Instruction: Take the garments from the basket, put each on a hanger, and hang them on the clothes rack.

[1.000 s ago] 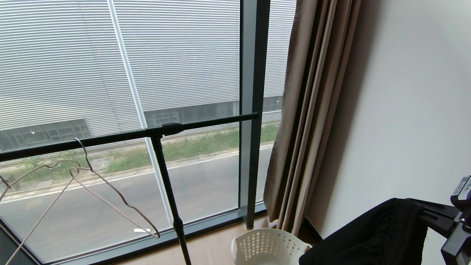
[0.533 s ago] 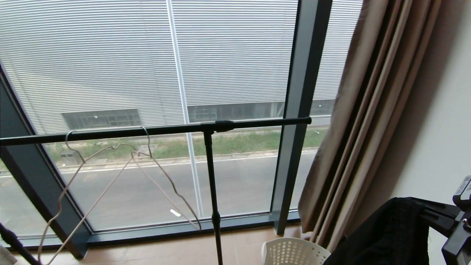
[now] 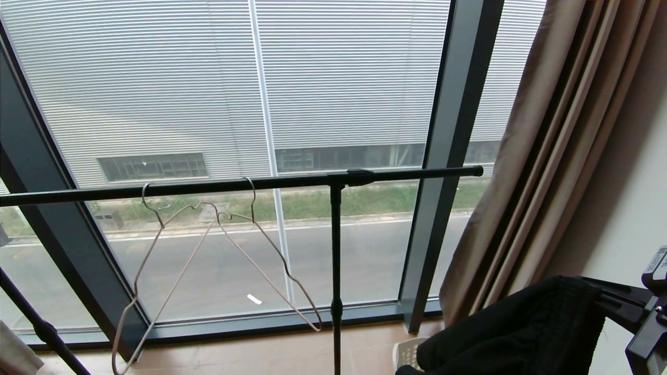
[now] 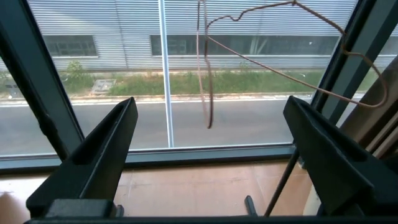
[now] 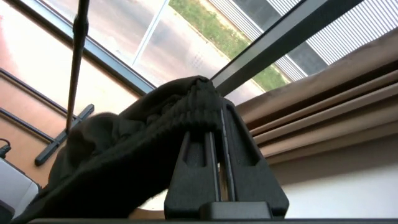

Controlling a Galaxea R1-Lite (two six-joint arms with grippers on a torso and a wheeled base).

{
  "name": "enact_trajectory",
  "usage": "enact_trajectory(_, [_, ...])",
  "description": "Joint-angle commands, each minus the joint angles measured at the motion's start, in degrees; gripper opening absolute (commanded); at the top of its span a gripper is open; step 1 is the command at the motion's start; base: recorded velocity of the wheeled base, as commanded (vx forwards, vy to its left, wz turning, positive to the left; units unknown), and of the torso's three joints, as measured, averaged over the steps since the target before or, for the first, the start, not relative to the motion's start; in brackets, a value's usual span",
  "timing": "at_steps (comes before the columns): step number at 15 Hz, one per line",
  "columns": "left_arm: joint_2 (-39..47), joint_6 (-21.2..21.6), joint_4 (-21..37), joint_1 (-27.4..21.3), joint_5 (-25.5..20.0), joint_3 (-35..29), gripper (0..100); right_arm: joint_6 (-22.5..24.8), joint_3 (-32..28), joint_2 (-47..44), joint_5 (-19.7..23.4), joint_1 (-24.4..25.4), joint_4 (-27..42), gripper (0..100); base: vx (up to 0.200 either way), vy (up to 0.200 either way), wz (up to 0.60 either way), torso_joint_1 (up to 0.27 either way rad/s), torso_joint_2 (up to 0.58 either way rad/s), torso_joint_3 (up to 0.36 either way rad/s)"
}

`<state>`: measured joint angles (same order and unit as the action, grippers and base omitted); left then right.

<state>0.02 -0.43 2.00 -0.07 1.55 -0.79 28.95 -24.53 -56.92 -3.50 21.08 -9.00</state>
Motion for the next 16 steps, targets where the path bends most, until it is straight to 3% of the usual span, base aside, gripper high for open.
enact_trajectory(1, [-0.02,-0.01,0.02,-0.01,0.03,0.00,100,0.05,0.09,-0.12,-0.02,-0.07,-0.06,0,0.000,0.200,0.00,0.007,0.01,0.002])
enact_trajectory(7, [-0.02,-0.10,0.11,-0.01,0.03,-0.09,100,-0.04,-0.26,-0.04,-0.02,0.02,-0.06,0,0.000,0.200,0.00,0.002,0.00,0.001])
enact_trajectory(16, [-0.02,-0.10,0.11,-0.01,0.03,-0.09,100,0.05,-0.61,0.32,-0.02,0.02,-0.06,0,-0.200,0.000,0.00,0.000,0.00,0.001])
